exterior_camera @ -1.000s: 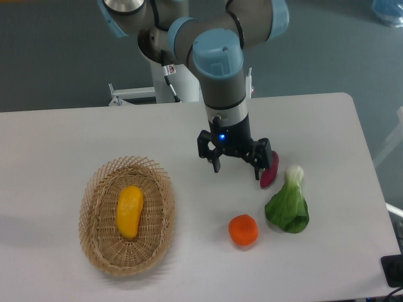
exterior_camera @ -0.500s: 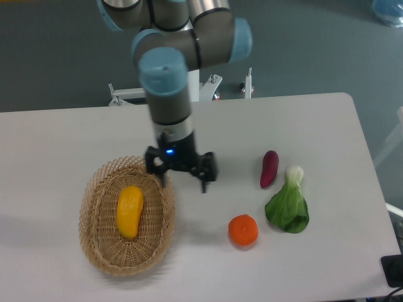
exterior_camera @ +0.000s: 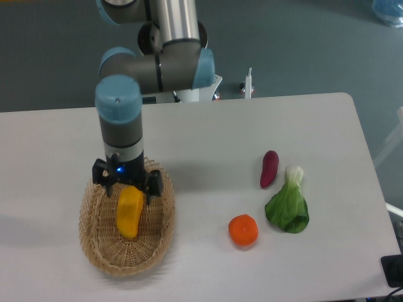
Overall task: Pick up the mango from the basket
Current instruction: 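Lower the gripper onto the yellow mango and close on it, then lift the mango out of the basket and carry it toward the bok choy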
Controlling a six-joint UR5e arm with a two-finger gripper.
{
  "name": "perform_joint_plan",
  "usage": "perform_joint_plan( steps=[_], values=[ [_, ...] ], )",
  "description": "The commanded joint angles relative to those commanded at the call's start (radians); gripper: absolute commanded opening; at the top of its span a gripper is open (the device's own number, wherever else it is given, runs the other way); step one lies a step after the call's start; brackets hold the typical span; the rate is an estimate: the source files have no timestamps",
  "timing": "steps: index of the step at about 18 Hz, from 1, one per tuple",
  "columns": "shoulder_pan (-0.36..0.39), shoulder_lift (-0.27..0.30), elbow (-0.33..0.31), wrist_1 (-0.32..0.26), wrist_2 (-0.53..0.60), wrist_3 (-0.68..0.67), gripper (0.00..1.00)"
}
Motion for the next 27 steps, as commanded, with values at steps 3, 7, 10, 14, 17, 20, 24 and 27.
perform_joint_plan(
  steps=[3,7,10,14,17,20,24,27],
  values=[
    [0.0,-0.023,-0.002,0.003,0.008,0.021,1.0],
    [0.0,-0.038,-0.017,0.006,0.011,0.025,1.0],
    [0.0,-0.052,-0.023,0.011,0.011,0.023,1.0],
    [0.0,-0.063,-0.025,0.011,0.011,0.018,1.0],
    [-0.002,-0.074,-0.025,0.012,0.012,0.017,1.0],
    [-0.002,-0.077,-0.023,0.012,0.012,0.015,0.87],
    [-0.002,-0.069,-0.021,0.012,0.012,0.018,0.59],
    [-0.002,-0.063,-0.014,0.011,0.011,0.022,0.55]
  ],
)
